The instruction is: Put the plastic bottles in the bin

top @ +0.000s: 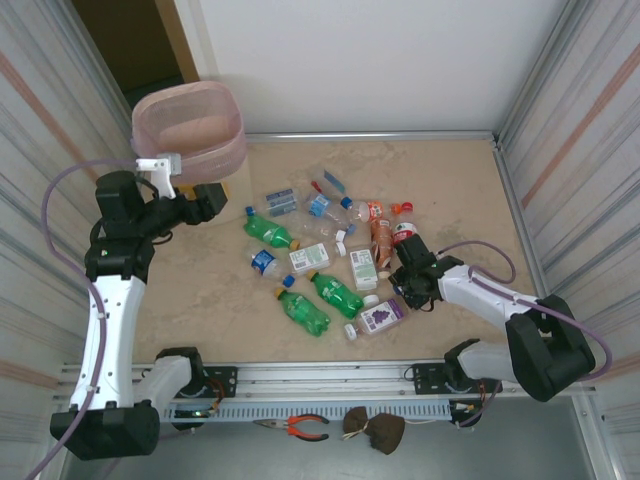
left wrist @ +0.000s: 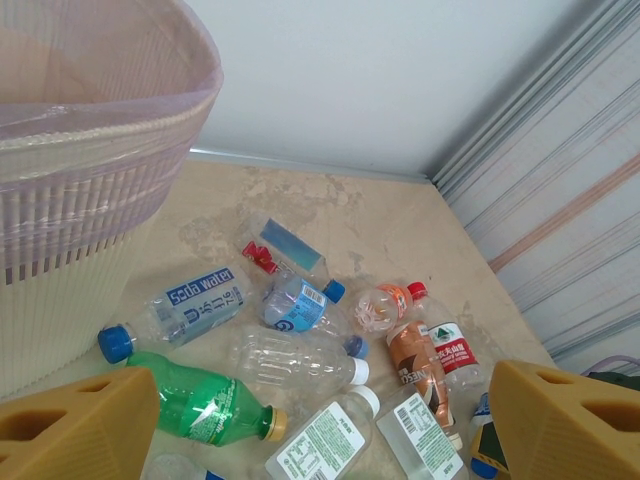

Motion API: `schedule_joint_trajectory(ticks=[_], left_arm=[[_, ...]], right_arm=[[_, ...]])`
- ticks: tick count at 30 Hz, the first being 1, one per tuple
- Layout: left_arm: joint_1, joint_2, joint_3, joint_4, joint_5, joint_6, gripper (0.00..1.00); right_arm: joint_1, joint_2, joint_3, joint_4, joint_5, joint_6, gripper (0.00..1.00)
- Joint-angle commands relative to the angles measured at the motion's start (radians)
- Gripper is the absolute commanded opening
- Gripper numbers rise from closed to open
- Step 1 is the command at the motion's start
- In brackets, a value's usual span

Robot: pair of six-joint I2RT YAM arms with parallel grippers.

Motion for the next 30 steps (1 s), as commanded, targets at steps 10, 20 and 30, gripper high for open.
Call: schedule_joint_trajectory(ticks=[10, 20, 30], left_arm=[[-0.003, -0.012, -0.016, 0.002, 0.019, -0.02, 0.86], [-0.015, 0.002, -0.038, 0.055, 0.029, -0.061, 0.85], [-0.053, 0.022, -0.037, 0.065, -0.001, -0.065, 0.84]], right_arm=[[0.006, -0.08, -0.038, -0.085, 0.061, 0.063, 0.29], [-0.001, -0.192, -0.023, -0.16, 0.1, -0.03, 0.38], [-0.066, -0.252, 0.102, -0.335, 0.141, -0.375, 0.63]])
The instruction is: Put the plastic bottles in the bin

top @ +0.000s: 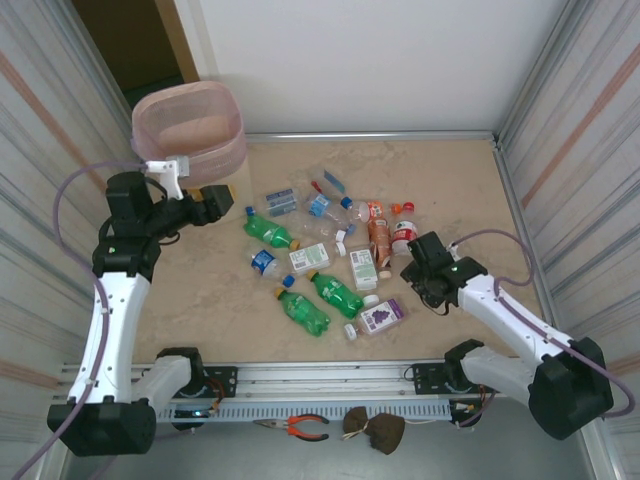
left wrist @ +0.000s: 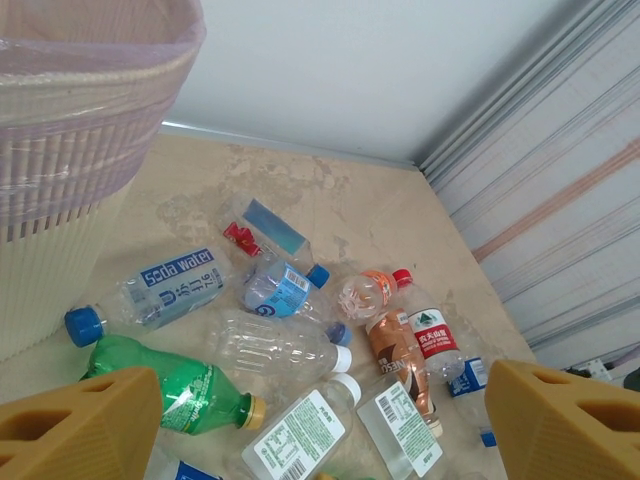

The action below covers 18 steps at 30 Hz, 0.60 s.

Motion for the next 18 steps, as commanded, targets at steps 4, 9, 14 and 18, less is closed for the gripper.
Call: schedule_joint_trajectory(ticks=[4, 9, 14, 18], left_arm=[[-0.018, 0.012, -0.004, 0.033, -0.003, -0.017, 0.85], [-0.024, 0.012, -0.005, 0.034, -0.01, -0.016, 0.84], [-0.025, 0.013, -0.007, 0.036, -0.014, -0.02, 0.85], [-0.027, 0.015, -0.017, 0.05, -0.014, -0.032, 0.85]], right_arm=[[-0.084, -0.04, 0.01, -0.069, -0.012, -0.312, 0.64], [-0.147, -0.039, -0.035, 0.014, -0.121, -0.441, 0.64], [-0.159, -0.026, -0.093, 0.107, -0.186, -0.47, 0.61], [-0.158, 0.012, -0.132, 0.178, -0.169, -0.469, 0.6]])
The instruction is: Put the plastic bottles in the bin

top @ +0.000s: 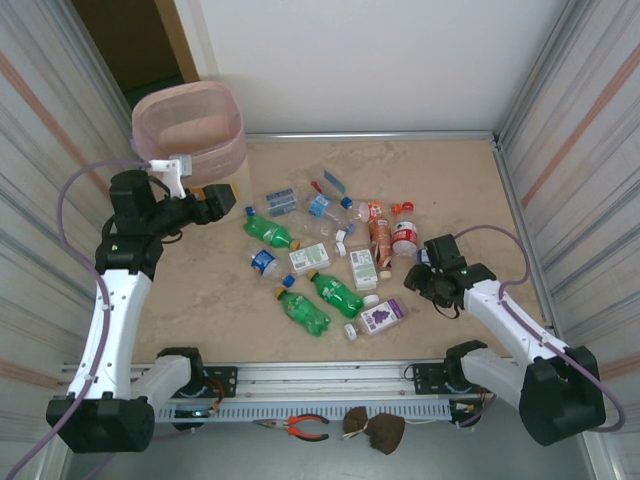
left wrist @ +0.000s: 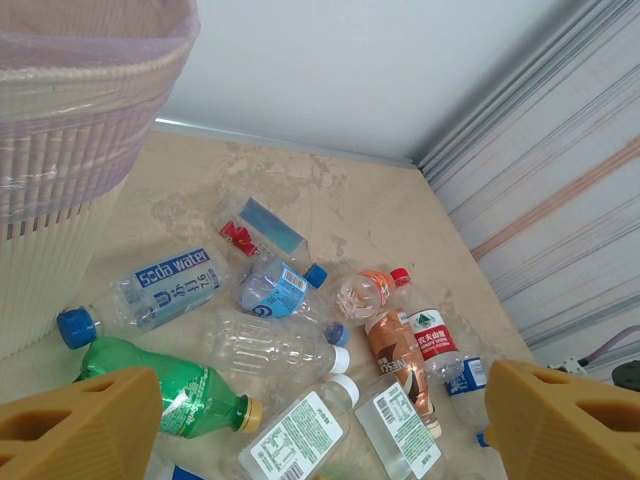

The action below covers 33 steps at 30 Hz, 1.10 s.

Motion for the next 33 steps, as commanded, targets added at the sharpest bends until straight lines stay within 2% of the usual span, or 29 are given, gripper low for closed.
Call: schedule_joint_trajectory(ticks=[1, 10, 21, 29, 33], left_arm=[[-0.009, 0.005, -0.013, 0.033, -0.003, -0.018, 0.85], [-0.01, 0.008, -0.013, 0.032, -0.005, -0.019, 0.85], [-0.011, 0.014, -0.017, 0.039, -0.004, -0.023, 0.84], [-0.011, 0.016, -0.021, 0.046, 0.0, -0.041, 0.85], [-0.012, 0.023, -0.009, 0.038, 0.01, -0.04, 0.85]], right_arm=[[-0.007, 0.034, -0.028, 0.074, 0.0, -0.043, 0.59], [-0.008, 0.047, -0.034, 0.11, 0.059, -0.064, 0.5], [-0.014, 0.11, -0.022, 0.127, 0.048, -0.061, 0.46], [-0.021, 0.105, -0.025, 0.124, 0.044, -0.061, 0.33], [-0.032, 0.095, -0.031, 0.122, 0.038, -0.06, 0.31]])
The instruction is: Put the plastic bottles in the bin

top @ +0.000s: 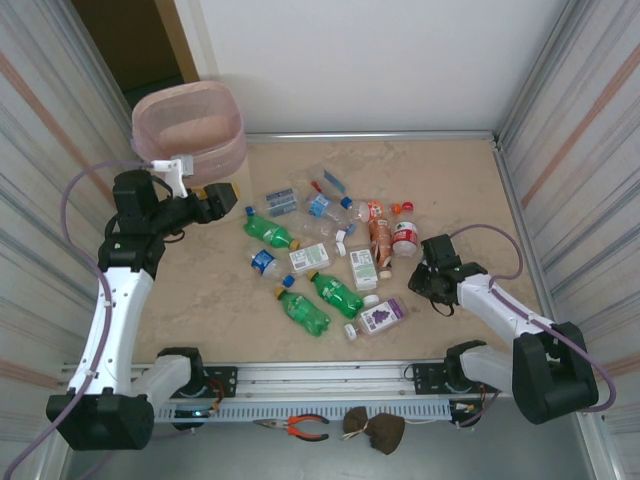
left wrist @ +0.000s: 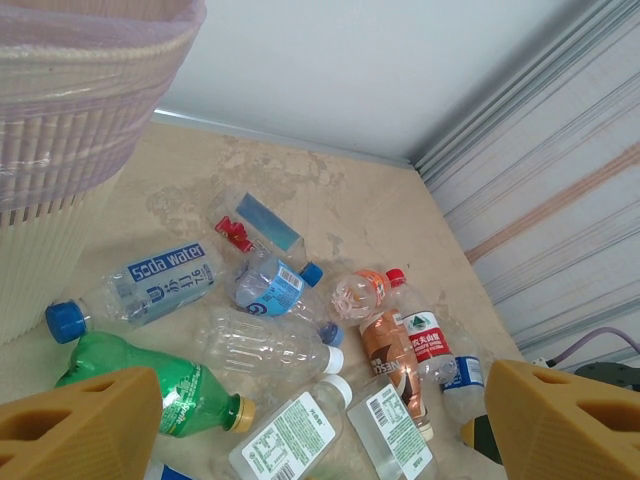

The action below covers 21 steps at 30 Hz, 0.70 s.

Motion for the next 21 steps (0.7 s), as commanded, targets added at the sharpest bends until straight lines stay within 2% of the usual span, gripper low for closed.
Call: schedule_joint_trajectory(ticks=[1, 6, 13, 17, 21], left_arm=[[-0.006, 0.008, 0.007, 0.015, 0.01, -0.007, 0.85], [-0.011, 0.024, 0.018, 0.025, 0.013, -0.008, 0.85], [-0.043, 0.044, 0.052, 0.04, 0.024, -0.017, 0.83], [-0.078, 0.034, 0.052, 0.111, 0.037, -0.023, 0.84], [-0.165, 0.04, 0.083, 0.171, 0.044, 0.021, 0.84]], right_arm=[[-0.012, -0.021, -0.001, -0.009, 0.009, -0.011, 0.3], [-0.014, -0.081, -0.004, -0.041, 0.035, 0.004, 0.28], [-0.015, -0.299, 0.044, -0.132, 0.055, -0.037, 0.28], [-0.015, -0.458, 0.068, -0.052, -0.051, -0.167, 0.27], [-0.015, -0.579, 0.087, 0.101, -0.201, -0.314, 0.26]])
